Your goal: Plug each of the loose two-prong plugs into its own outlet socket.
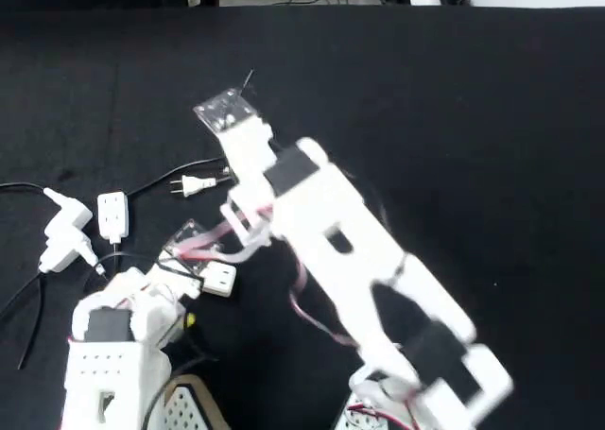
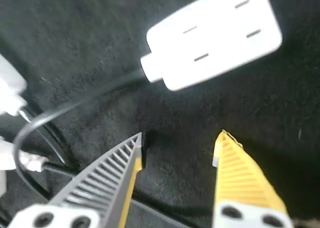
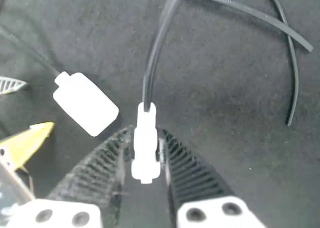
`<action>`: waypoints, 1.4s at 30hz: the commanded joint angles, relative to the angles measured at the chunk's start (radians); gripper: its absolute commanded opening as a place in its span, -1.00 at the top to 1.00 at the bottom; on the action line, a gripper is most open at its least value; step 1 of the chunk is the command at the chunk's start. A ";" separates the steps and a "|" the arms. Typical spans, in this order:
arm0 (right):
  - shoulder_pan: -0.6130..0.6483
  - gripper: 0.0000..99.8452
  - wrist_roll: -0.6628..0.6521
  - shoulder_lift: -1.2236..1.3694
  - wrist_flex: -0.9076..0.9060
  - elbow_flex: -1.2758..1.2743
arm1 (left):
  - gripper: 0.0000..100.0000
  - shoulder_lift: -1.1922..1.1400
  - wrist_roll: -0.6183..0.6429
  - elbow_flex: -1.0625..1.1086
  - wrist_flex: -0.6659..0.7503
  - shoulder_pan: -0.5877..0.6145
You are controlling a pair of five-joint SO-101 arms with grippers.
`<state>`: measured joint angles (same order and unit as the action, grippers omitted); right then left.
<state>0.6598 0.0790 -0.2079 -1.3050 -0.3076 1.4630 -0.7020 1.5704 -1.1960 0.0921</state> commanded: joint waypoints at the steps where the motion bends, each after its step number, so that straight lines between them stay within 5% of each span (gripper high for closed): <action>1: 0.015 0.98 0.034 -0.286 0.198 -0.216 | 0.55 0.265 0.057 0.044 -0.117 -0.097; 5: 0.017 0.98 0.146 -0.519 0.385 -0.444 | 0.55 0.348 0.077 0.031 -0.126 -0.122; 10: 0.035 0.98 0.195 -0.773 0.534 -0.650 | 0.54 0.348 0.169 -0.048 0.048 -0.133; 20: 0.161 0.98 0.207 -1.093 0.724 -0.941 | 0.54 0.361 0.442 -0.104 0.308 -0.343; 30: 0.163 0.98 0.201 -1.102 0.489 -0.851 | 0.54 0.361 0.485 -0.101 0.480 -0.243; 42: 0.163 0.98 0.144 -1.101 0.348 -0.773 | 0.54 0.359 0.485 -0.099 0.486 -0.203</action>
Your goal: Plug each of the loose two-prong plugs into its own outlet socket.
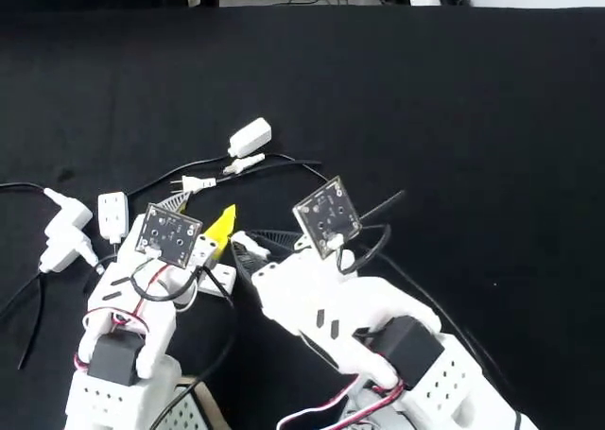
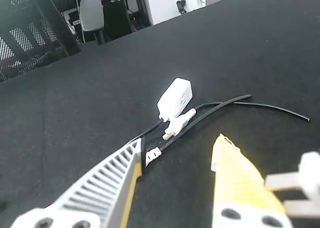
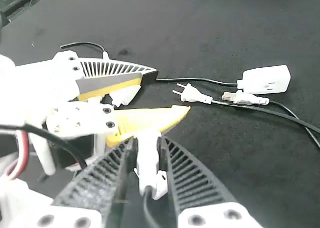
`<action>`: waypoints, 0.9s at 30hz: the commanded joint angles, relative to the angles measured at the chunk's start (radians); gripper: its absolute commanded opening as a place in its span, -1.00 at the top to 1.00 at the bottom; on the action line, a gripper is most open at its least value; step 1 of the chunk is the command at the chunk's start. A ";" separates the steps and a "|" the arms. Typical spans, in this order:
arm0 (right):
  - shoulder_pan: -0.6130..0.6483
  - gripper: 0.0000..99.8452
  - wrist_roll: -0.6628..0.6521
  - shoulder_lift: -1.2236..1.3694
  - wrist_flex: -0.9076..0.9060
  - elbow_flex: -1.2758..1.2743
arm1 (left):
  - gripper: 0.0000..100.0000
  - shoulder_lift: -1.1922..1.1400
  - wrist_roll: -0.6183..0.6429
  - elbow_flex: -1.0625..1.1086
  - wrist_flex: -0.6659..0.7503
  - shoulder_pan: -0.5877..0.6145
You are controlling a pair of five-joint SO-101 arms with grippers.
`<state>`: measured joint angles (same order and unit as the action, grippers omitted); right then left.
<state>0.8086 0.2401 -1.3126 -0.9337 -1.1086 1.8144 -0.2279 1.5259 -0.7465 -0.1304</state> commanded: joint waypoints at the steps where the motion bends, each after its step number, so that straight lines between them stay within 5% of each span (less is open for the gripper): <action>1: 0.014 0.98 -0.017 0.004 -0.023 0.028 | 0.54 0.008 0.011 -0.053 0.037 0.019; 7: -0.041 0.98 -0.020 0.027 -0.103 0.116 | 0.54 0.008 -0.046 -0.030 -0.049 0.048; 13: -0.285 0.98 -0.126 0.341 -0.354 0.386 | 0.54 0.000 -0.321 -0.199 -0.404 0.170; 17: -0.433 0.98 -0.146 0.633 -0.473 0.582 | 0.53 -0.061 -0.511 -0.337 -0.549 0.143; 27: -0.511 0.98 -0.265 0.846 -0.603 0.723 | 0.41 -0.948 -1.034 -0.521 -0.526 0.101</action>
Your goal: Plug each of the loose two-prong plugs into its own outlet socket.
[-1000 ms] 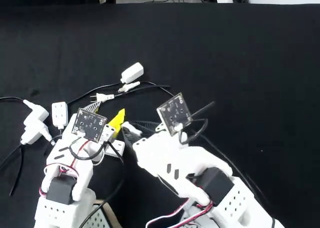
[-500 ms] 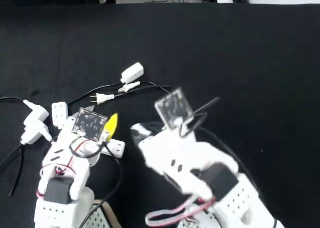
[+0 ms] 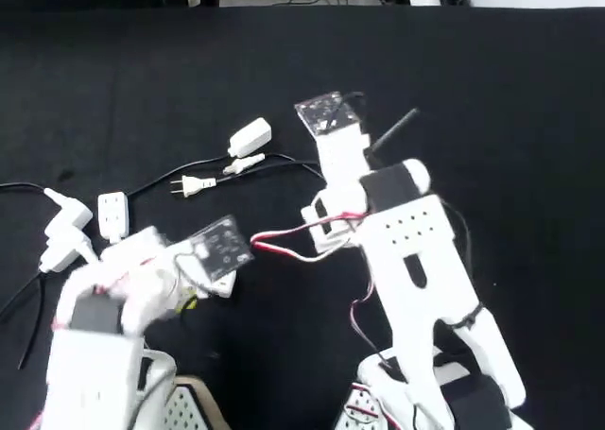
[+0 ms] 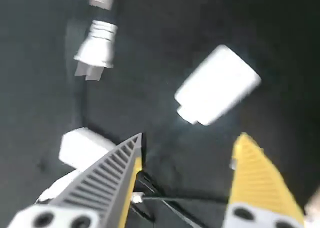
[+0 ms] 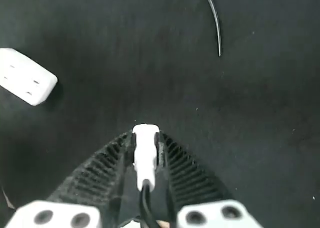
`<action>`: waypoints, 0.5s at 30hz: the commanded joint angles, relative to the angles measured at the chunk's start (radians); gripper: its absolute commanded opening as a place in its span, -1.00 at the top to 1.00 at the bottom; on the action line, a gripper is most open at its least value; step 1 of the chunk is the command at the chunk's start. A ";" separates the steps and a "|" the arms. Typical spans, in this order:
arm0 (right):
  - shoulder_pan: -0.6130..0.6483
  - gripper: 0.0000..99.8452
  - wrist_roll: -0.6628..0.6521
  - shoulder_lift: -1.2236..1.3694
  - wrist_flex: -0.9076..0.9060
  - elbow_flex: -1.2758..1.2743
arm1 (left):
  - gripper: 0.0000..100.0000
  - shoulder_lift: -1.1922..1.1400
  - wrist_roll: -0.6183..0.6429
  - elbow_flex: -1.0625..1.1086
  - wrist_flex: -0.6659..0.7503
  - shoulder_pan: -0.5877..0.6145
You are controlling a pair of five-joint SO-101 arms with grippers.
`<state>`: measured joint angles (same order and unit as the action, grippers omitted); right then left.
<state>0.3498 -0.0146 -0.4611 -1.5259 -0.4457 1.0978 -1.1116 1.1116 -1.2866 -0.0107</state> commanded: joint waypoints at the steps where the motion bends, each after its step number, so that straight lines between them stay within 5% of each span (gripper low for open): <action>1: -0.086 0.98 -0.011 -0.021 -0.012 0.061 | 0.42 -0.269 -0.186 -0.128 0.021 -0.030; 7: -0.307 0.98 -0.121 -0.081 -0.072 0.084 | 0.41 -0.311 -0.301 -0.143 0.135 -0.101; 15: -0.324 0.98 -0.129 -0.081 -0.078 0.099 | 0.42 -0.479 -0.308 -0.143 0.310 -0.163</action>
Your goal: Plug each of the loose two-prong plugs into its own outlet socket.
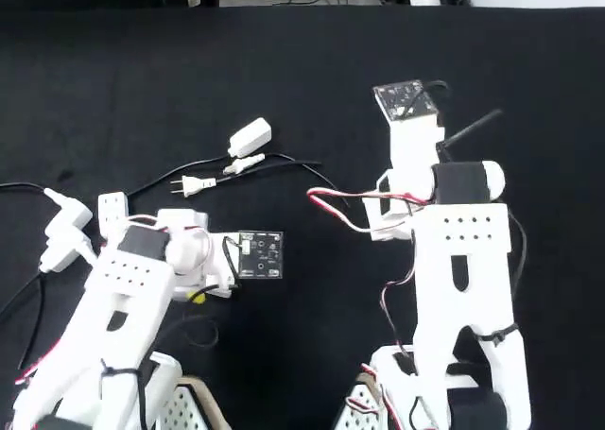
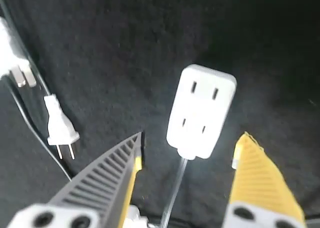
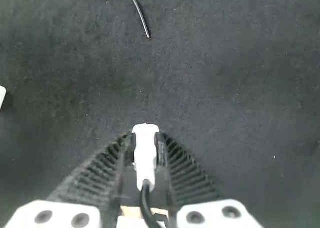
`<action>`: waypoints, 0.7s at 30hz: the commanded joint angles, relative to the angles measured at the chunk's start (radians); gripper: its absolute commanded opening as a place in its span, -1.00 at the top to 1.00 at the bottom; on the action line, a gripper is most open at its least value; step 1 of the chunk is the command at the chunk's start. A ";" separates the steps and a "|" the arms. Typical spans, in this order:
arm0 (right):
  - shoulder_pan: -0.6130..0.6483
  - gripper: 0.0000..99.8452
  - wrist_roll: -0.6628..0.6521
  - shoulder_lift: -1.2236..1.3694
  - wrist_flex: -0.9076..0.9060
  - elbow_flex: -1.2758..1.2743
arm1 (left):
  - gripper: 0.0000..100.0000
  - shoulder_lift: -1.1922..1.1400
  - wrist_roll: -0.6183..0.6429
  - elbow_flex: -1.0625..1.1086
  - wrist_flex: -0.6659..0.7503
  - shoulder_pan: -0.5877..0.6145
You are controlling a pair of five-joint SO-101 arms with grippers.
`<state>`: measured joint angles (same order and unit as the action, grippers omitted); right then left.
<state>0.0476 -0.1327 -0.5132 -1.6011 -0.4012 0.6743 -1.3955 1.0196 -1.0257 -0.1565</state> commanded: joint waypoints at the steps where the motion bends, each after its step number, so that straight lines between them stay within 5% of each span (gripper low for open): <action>1: -0.021 0.98 -0.012 -0.028 -0.003 0.053 | 0.42 -0.083 -0.025 -0.051 0.077 -0.016; 9: -0.018 0.98 -0.012 -0.028 0.005 0.051 | 0.43 -0.261 -0.018 -0.053 0.141 -0.018; 12: -0.017 0.98 -0.012 -0.028 0.005 0.051 | 0.57 -0.267 -0.009 -0.053 0.137 -0.013; 17: -0.017 0.98 -0.012 -0.028 0.005 0.051 | 0.89 -0.270 0.212 -0.051 0.133 -0.021; 21: -0.017 0.98 -0.012 -0.028 0.005 0.051 | 0.93 -0.276 0.456 -0.051 0.132 -0.021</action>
<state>0.0414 -0.1389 -0.5132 -1.6011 -0.4012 0.3997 -1.1147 1.0196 -0.8968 -0.1672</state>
